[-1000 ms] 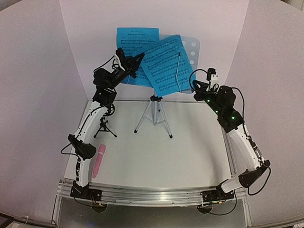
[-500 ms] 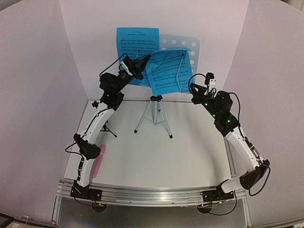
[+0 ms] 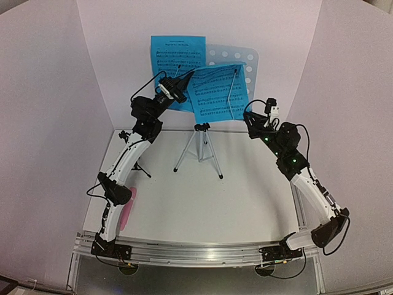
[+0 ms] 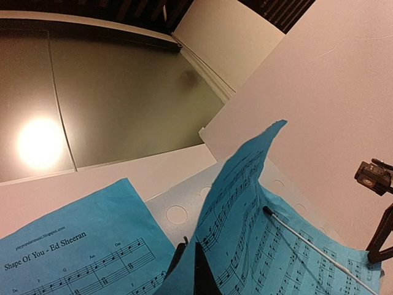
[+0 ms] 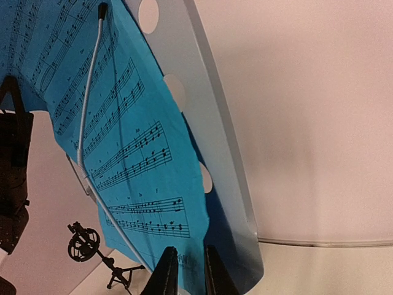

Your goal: Set up the instrument practice props

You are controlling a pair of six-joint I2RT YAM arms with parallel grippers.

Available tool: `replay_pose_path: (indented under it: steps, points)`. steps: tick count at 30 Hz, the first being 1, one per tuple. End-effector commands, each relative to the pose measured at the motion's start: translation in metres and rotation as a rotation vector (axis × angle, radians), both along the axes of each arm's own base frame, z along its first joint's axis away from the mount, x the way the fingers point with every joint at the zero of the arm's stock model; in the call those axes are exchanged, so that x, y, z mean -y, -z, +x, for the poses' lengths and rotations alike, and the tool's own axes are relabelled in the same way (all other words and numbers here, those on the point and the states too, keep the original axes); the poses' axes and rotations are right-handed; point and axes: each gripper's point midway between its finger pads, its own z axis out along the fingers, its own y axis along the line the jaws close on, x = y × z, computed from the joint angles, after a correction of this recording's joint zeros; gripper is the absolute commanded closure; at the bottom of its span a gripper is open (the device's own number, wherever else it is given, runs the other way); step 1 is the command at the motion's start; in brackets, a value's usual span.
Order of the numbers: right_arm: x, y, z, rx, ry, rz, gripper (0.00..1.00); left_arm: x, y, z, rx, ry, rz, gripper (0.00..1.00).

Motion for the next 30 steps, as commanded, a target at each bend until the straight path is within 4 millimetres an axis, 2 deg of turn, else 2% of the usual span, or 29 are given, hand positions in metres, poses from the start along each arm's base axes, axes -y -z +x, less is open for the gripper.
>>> replay_pose_path:
  steps: [1, 3, 6, 9, 13, 19, 24, 30]
  points:
    - [0.008, -0.030, -0.020, 0.088, -0.009, 0.004, 0.82, -0.012, -0.021, -0.023, 0.122, -0.027, -0.031, 0.99]
    - [0.009, -0.035, -0.022, 0.102, -0.005, -0.008, 0.80, -0.011, -0.020, -0.024, 0.138, -0.030, -0.026, 0.98]
    - [0.011, -0.044, -0.023, 0.117, 0.007, -0.038, 0.66, -0.007, -0.017, -0.025, 0.153, -0.028, -0.011, 0.96]
    - [0.014, -0.056, -0.021, 0.112, 0.030, -0.085, 0.58, -0.004, -0.014, -0.025, 0.162, -0.029, 0.004, 0.96]
    - [0.005, -0.075, -0.023, 0.158, -0.009, -0.144, 0.50, -0.003, -0.013, -0.026, 0.202, -0.057, 0.009, 0.97]
    - [0.000, -0.114, -0.021, 0.291, -0.003, -0.207, 0.47, 0.002, -0.007, -0.024, 0.235, -0.075, 0.033, 1.00]
    - [-0.026, -0.140, -0.020, 0.464, -0.094, -0.316, 0.47, 0.005, -0.004, -0.026, 0.256, -0.077, 0.062, 1.00]
    - [-0.035, -0.174, -0.013, 0.709, -0.027, -0.463, 0.39, 0.008, -0.001, -0.031, 0.290, -0.062, 0.088, 1.00]
